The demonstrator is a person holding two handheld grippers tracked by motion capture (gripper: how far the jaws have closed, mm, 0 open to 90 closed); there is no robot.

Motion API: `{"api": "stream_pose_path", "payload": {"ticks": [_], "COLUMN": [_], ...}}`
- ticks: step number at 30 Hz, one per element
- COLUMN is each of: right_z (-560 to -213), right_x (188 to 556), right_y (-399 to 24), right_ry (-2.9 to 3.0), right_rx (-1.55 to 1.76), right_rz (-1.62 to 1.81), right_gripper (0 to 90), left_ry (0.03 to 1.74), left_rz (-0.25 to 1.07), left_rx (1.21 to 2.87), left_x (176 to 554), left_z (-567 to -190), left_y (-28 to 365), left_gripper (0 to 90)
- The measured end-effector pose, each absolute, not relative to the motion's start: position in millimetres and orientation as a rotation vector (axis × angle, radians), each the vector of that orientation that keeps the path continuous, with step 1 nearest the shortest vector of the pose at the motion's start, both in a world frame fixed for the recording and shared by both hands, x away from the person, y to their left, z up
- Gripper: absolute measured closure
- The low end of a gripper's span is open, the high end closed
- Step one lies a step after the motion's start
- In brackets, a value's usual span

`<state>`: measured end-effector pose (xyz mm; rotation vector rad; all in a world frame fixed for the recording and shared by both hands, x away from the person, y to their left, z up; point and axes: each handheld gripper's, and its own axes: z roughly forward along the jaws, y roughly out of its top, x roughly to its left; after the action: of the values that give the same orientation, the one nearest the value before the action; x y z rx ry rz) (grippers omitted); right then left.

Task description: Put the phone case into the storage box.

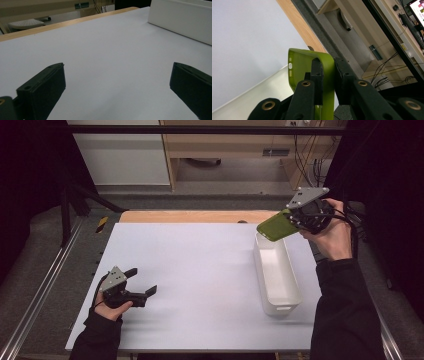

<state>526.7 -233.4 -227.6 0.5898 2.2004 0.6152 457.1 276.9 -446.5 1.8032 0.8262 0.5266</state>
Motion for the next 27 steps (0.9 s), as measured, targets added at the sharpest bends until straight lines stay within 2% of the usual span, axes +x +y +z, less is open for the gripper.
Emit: {"api": "stream_pose_path", "payload": {"ticks": [27], "right_z": [-243.3], "right_x": [547.5], "right_y": [-231.6], "right_ry": [2.281], "right_rx": [0.464], "right_rz": [0.482], "right_gripper": [78.7], "left_ry": [0.817], "left_rz": [0.52], "left_rx": [1.82], "left_x": [458.8], "left_z": [-448.8], "left_y": [275.7], "left_gripper": [0.1]}}
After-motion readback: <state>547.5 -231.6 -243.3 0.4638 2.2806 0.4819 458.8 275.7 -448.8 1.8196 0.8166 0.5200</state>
